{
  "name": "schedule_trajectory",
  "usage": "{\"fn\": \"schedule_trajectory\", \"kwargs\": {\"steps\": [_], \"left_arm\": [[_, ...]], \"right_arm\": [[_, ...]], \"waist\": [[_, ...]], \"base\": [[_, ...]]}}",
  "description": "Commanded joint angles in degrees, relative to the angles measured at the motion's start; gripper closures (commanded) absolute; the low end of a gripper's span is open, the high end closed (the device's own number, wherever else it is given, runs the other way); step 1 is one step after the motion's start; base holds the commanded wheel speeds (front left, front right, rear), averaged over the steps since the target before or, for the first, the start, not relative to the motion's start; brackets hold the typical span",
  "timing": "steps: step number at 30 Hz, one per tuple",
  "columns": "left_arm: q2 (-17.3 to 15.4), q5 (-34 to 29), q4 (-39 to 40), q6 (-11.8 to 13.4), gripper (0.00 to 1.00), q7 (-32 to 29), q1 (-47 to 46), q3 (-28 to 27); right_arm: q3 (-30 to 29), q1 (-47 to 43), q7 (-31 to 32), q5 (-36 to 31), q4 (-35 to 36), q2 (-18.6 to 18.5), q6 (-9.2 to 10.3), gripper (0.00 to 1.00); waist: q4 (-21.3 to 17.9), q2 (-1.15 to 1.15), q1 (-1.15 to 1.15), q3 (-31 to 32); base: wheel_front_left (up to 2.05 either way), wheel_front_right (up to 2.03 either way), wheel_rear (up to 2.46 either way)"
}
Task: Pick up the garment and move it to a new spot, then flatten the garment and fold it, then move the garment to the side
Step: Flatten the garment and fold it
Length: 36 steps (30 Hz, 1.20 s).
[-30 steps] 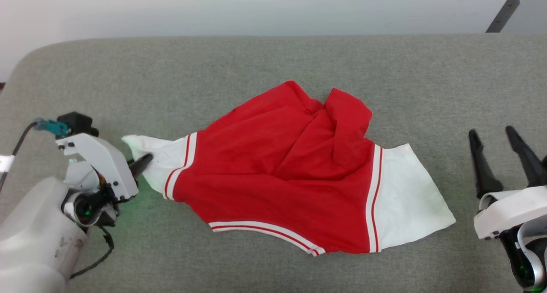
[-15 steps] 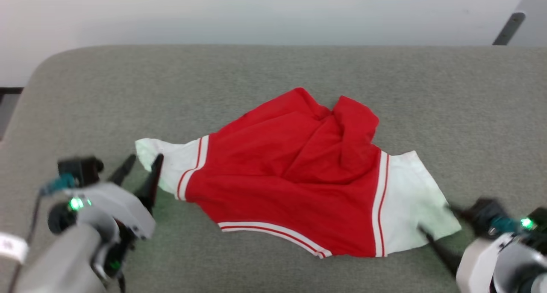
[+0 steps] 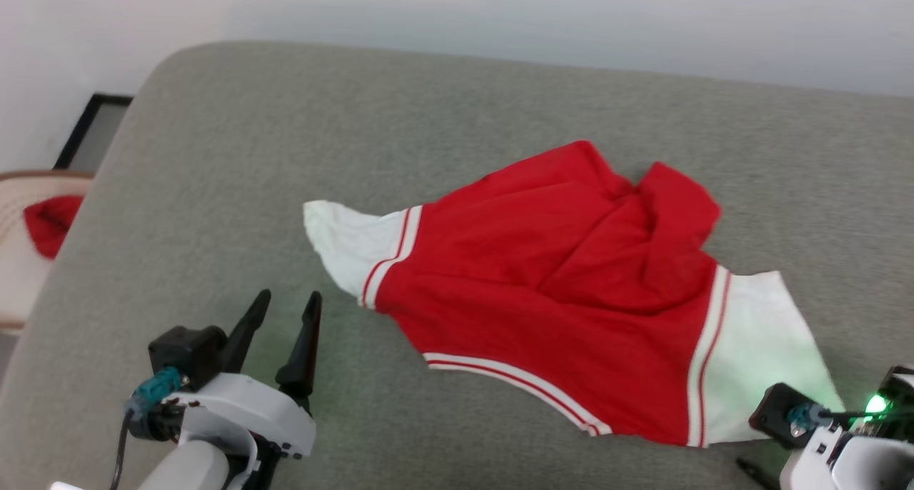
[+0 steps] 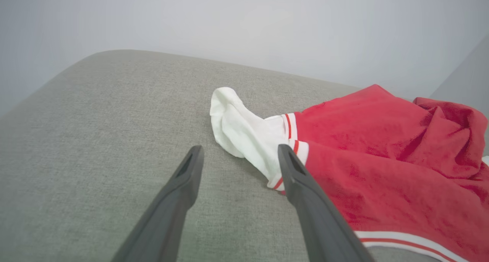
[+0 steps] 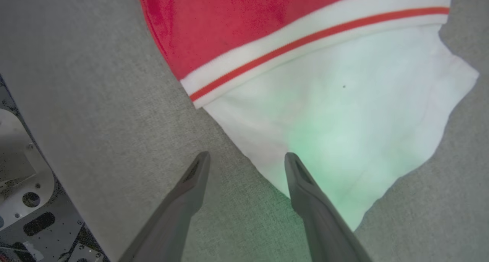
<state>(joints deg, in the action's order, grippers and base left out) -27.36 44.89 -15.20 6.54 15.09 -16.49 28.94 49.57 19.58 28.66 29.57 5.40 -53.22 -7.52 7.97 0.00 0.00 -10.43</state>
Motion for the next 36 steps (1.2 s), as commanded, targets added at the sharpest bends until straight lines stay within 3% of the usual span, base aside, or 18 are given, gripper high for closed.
{"fn": "schedule_trajectory", "kwargs": {"steps": [1, 4, 5, 6, 7, 11, 15, 20, 23, 27, 30, 36], "left_arm": [[0.4, -0.8, 0.2, -0.4, 0.0, 0.1, 0.3, -0.6], [1.3, -2.0, 0.1, -1.6, 0.0, 0.1, 0.2, -1.7], [1.3, -2.5, -0.1, -2.0, 0.0, 0.0, -0.1, -1.9], [1.1, -2.9, -0.3, -2.4, 0.0, 0.0, -0.6, -2.1], [0.8, -3.4, -0.6, -2.8, 0.0, 0.1, -1.1, -2.2], [-1.6, -5.2, -1.5, -4.6, 0.0, -0.9, -4.2, -1.5], [-5.3, -6.8, -2.3, -7.0, 0.0, -7.4, -8.8, 0.7], [-7.2, 1.1, -5.0, -11.9, 0.0, -26.6, -14.0, 2.9], [-8.3, 7.4, -6.0, -13.0, 0.0, -38.5, -17.8, 3.5], [-7.3, 15.1, -8.5, -13.1, 0.0, -50.7, -22.2, 3.1], [-7.1, 17.2, -9.6, -13.0, 0.0, -55.6, -24.0, 3.6], [-4.0, 23.1, -12.6, -12.6, 0.0, -59.1, -27.3, 1.1]], "right_arm": [[0.7, 1.5, -0.7, -0.2, -0.9, -0.3, 0.06, 0.0], [2.9, 3.0, -1.7, -0.1, -3.5, 0.0, 0.05, 0.0], [3.5, 3.6, -2.0, -0.2, -4.3, 0.2, 0.05, 0.54], [4.0, 4.1, -2.3, 0.2, -5.3, 0.7, 0.06, 0.87], [4.4, 4.4, -2.5, 0.6, -6.3, 1.1, 0.08, 1.0], [5.6, 6.1, -3.5, 0.7, -8.8, 2.1, 0.09, 1.0], [6.2, 7.9, -4.5, 0.5, -10.4, 2.8, 0.11, 1.0], [5.9, 10.2, -5.5, 0.4, -11.4, 2.9, 0.27, 1.0], [6.0, 11.2, -5.5, 0.3, -11.7, 3.1, 0.28, 1.0], [6.6, 12.5, -5.5, 0.3, -12.0, 3.5, 0.43, 1.0], [7.0, 13.1, -5.4, 0.1, -12.1, 3.8, 0.48, 1.0], [8.1, 14.4, -5.5, 0.2, -12.7, 4.6, 0.49, 1.0]], "waist": [[2.5, 0.0, 0.0, -1.9], [3.3, 0.0, 0.0, -2.8], [3.4, 0.0, 0.0, -3.0], [3.4, 0.0, 0.0, -3.3], [3.3, 0.0, 0.0, -3.5], [2.5, 0.0, 0.0, -4.0], [1.1, 0.0, 0.0, -4.3], [-0.8, 0.0, 0.0, -5.1], [-1.6, 0.0, 0.0, -5.6], [-2.4, 0.0, 0.0, -6.6], [-2.9, 0.0, 0.0, -7.2], [-4.0, 0.0, 0.0, -8.7]], "base": [[0.0, 0.0, 0.0], [0.0, 0.0, 0.0], [0.0, 0.0, 0.0], [0.0, 0.0, 0.0], [0.0, 0.0, 0.0], [0.0, 0.0, 0.0], [0.0, 0.0, 0.0], [0.0, 0.0, 0.0], [0.0, 0.0, 0.0], [0.0, 0.0, 0.0], [0.0, 0.0, 0.0], [0.0, 0.0, 0.0]]}}
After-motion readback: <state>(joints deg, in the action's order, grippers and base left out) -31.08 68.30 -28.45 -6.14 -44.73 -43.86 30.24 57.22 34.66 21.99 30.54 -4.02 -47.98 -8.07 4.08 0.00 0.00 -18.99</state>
